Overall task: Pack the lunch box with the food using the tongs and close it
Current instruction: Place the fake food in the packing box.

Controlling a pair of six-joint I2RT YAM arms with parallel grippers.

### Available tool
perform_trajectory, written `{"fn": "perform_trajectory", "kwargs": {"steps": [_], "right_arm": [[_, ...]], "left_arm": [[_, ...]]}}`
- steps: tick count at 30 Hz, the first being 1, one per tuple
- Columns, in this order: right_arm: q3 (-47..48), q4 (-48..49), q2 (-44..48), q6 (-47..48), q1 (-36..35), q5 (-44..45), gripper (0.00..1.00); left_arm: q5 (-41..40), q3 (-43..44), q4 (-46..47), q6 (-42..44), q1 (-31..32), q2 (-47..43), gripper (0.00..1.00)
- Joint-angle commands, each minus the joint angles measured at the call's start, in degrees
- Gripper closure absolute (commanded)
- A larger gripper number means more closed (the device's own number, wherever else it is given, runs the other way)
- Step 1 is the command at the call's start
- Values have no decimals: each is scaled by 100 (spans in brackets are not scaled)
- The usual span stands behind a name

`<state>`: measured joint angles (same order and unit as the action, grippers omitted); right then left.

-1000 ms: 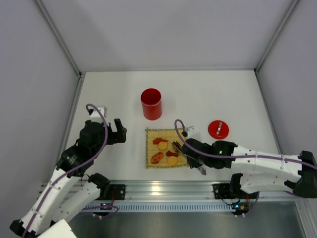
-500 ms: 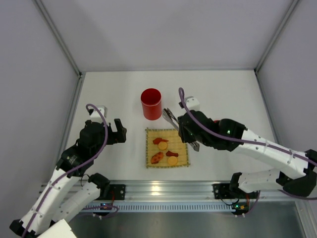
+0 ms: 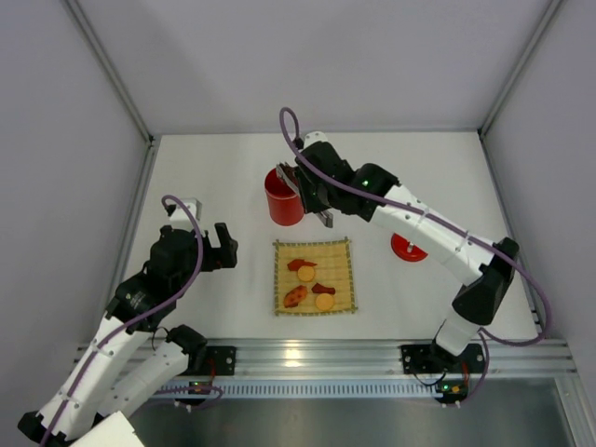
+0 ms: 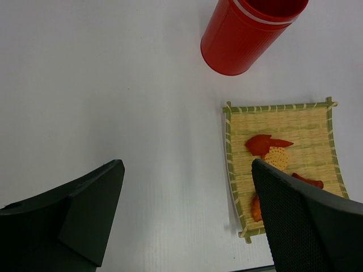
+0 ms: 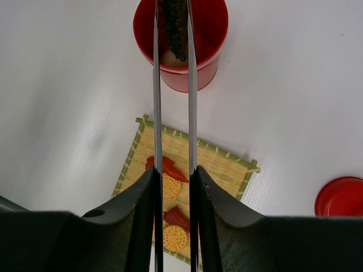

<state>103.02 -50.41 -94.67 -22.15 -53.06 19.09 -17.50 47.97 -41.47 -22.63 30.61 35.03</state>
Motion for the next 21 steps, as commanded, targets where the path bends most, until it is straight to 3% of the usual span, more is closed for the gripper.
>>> {"fn": "perform_trajectory", "kwargs": {"steps": [1,10,14,21], "right_arm": [[341,356,-174,167,94,-160,82],[368,462,-473,203,217,-230,76],[403,471,-438,237,208,-239,63],[649,331,-429,290,217,-178,52]], "left_arm": [[-87,-42,236,-39,59,13,1],[-96,-42,219,-31,94,13,1],[-87,-42,236,-39,94,39,1],[-105,-42,227,-39,112,48,1]]}}
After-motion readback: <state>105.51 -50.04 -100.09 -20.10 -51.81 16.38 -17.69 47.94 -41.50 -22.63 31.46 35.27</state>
